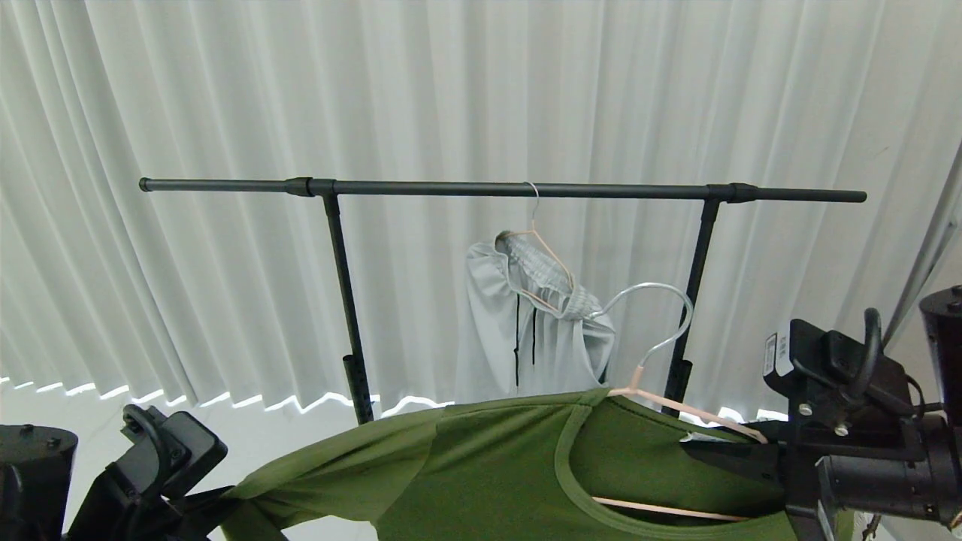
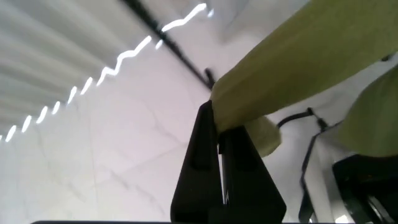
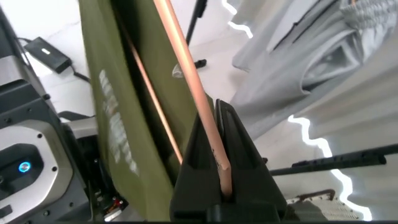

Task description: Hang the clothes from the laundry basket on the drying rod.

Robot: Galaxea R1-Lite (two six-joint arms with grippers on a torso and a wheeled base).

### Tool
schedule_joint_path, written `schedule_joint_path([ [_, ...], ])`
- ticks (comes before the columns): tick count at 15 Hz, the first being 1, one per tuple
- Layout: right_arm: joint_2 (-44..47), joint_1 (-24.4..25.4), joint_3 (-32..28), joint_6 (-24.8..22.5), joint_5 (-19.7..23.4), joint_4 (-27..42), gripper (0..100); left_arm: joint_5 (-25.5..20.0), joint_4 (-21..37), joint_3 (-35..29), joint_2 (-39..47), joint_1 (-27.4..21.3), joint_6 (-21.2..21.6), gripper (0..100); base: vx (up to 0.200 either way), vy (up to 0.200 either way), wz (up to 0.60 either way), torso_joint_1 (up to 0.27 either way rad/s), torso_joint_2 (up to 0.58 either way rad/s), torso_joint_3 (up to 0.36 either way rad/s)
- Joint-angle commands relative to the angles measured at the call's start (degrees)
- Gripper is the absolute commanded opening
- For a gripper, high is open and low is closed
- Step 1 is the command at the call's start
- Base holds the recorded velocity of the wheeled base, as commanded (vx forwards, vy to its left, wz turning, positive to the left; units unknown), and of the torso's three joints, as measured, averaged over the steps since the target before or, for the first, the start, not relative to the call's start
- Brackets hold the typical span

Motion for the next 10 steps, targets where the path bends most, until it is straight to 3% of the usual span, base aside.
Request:
schedule_joint_path([
  [1, 0.2, -0.6, -0.1, 0.0, 0.0, 0.0, 0, 1.1, 0.0, 0.6, 0.2, 1.2, 0.1, 0, 0.0, 0.0, 0.0, 0.0, 0.0, 0.0],
  [3, 0.2, -0.8, -0.1, 0.0, 0.0, 0.0, 0, 3.4, 0.0, 1.1, 0.7, 1.2, 0.1, 0, 0.0, 0.0, 0.0, 0.0, 0.0, 0.0],
  [7, 0.2, -0.8, -0.1, 0.0, -0.3, 0.0, 0, 3.4, -0.1, 0.8, 0.3, 0.8, 0.5, 0, 0.0, 0.0, 0.0, 0.0, 0.0, 0.0],
  [8, 0.2, -0.9, -0.1, 0.0, -1.2, 0.0, 0, 3.4, -0.1, 0.7, 0.1, 0.6, 0.4, 100, 0.0, 0.0, 0.0, 0.0, 0.0, 0.0],
  [10, 0.4, -1.0, 0.0, 0.1, -2.7, 0.0, 0, 3.1, -0.1, 0.6, -0.6, 0.5, 0.4, 100, 0.0, 0.0, 0.0, 0.0, 0.0, 0.0],
])
